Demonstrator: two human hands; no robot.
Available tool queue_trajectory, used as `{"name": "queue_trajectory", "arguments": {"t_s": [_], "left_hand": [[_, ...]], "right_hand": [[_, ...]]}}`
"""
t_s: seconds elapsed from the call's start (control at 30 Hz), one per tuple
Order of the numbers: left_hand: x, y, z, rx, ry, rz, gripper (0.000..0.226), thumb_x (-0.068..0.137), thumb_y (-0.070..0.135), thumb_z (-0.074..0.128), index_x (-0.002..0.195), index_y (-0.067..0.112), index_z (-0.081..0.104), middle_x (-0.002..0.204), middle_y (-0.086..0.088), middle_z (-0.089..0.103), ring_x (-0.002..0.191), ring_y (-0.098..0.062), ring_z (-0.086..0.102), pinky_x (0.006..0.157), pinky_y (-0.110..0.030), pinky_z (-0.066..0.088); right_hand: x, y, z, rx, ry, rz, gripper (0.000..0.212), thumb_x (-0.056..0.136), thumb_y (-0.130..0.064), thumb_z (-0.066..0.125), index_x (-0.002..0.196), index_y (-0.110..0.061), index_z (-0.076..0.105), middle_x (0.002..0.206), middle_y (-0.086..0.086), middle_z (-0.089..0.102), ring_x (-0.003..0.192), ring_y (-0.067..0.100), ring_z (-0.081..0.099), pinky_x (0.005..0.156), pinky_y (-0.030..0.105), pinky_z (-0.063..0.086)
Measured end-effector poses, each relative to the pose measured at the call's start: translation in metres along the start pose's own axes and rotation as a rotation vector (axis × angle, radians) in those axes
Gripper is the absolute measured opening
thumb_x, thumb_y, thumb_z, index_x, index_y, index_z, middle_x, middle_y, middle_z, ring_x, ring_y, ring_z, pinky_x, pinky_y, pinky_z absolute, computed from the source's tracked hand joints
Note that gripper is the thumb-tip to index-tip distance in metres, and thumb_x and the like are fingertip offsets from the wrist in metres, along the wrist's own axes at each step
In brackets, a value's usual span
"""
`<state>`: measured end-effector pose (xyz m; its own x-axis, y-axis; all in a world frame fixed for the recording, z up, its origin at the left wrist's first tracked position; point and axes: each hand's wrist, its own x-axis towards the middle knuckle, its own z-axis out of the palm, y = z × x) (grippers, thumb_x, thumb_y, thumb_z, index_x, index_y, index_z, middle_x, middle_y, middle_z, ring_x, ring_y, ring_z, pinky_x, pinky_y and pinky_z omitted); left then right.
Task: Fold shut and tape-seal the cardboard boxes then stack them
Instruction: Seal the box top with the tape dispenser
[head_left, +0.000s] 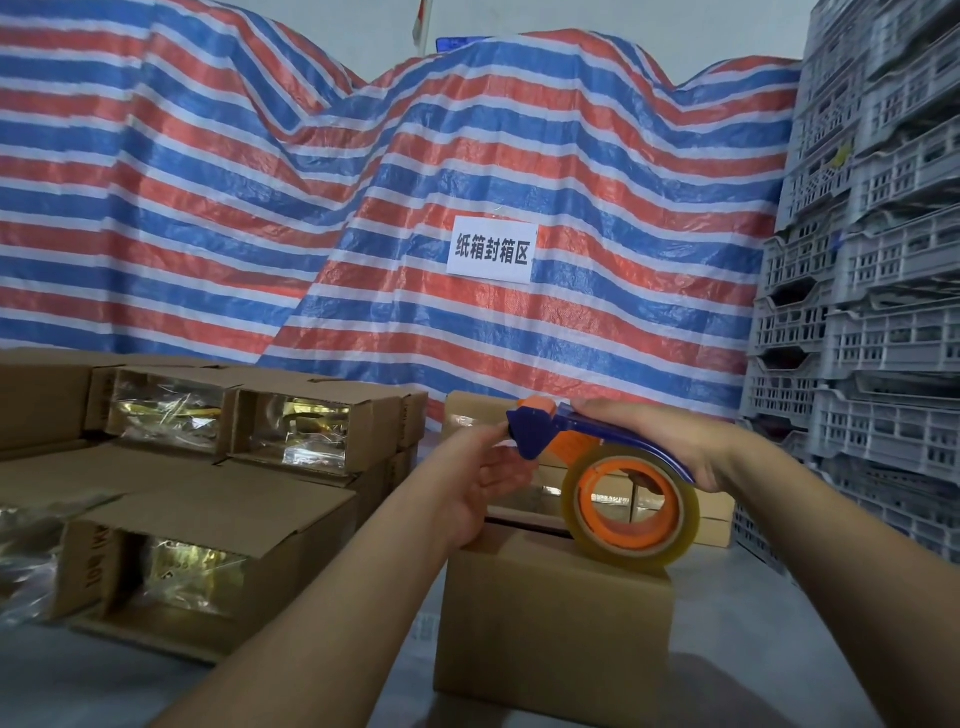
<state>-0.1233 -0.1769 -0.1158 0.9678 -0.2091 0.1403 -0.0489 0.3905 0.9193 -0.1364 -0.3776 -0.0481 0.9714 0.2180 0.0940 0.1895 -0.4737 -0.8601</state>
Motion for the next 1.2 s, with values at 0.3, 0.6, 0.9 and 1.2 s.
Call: {"name": "queue_trajectory", "arguments": {"t_s": [0.3,0.6,0.9,1.2], "left_hand": [[-0.003,-0.002,-0.002,0.124,0.096,-0.044,0.014,0.098,0.014,0.054,0.094,0.009,0.066,0.076,-0.002,0.074,0.097,-0.018,0.068,0.11,-0.041,0.032],[0.006,-0.014,-0.01,0.122,0.206,-0.028,0.011,0.097,0.012,0.055,0.102,0.006,0.063,0.079,-0.004,0.064,0.086,-0.018,0.063,0.087,-0.033,0.048],[0.003,-0.019,-0.015,-0.282,0.36,-0.066,0.009,0.094,0.001,0.052,0.101,0.005,0.057,0.084,-0.01,0.058,0.077,-0.02,0.06,0.075,-0.036,0.054],[-0.005,-0.03,-0.048,0.127,0.422,0.023,0.011,0.095,0.013,0.056,0.086,0.009,0.063,0.076,-0.006,0.06,0.067,-0.018,0.057,0.058,-0.028,0.05]], "right_hand": [[0.002,-0.008,-0.004,-0.113,-0.036,0.054,0.068,0.073,-0.062,0.068,0.12,-0.013,0.059,0.101,0.012,0.075,0.085,0.023,0.069,0.094,0.039,0.053],[0.003,-0.015,-0.013,-0.19,-0.069,0.175,0.069,0.071,-0.057,0.068,0.124,-0.013,0.055,0.098,0.009,0.076,0.076,0.017,0.072,0.075,0.03,0.057],[0.013,-0.019,-0.007,-0.273,-0.117,0.159,0.068,0.075,-0.06,0.066,0.123,-0.014,0.054,0.095,0.01,0.075,0.076,0.018,0.07,0.075,0.029,0.056],[0.039,-0.03,0.009,-0.514,-0.171,0.188,0.059,0.086,-0.064,0.061,0.122,-0.017,0.055,0.091,0.004,0.076,0.075,0.014,0.07,0.07,0.024,0.056]]}}
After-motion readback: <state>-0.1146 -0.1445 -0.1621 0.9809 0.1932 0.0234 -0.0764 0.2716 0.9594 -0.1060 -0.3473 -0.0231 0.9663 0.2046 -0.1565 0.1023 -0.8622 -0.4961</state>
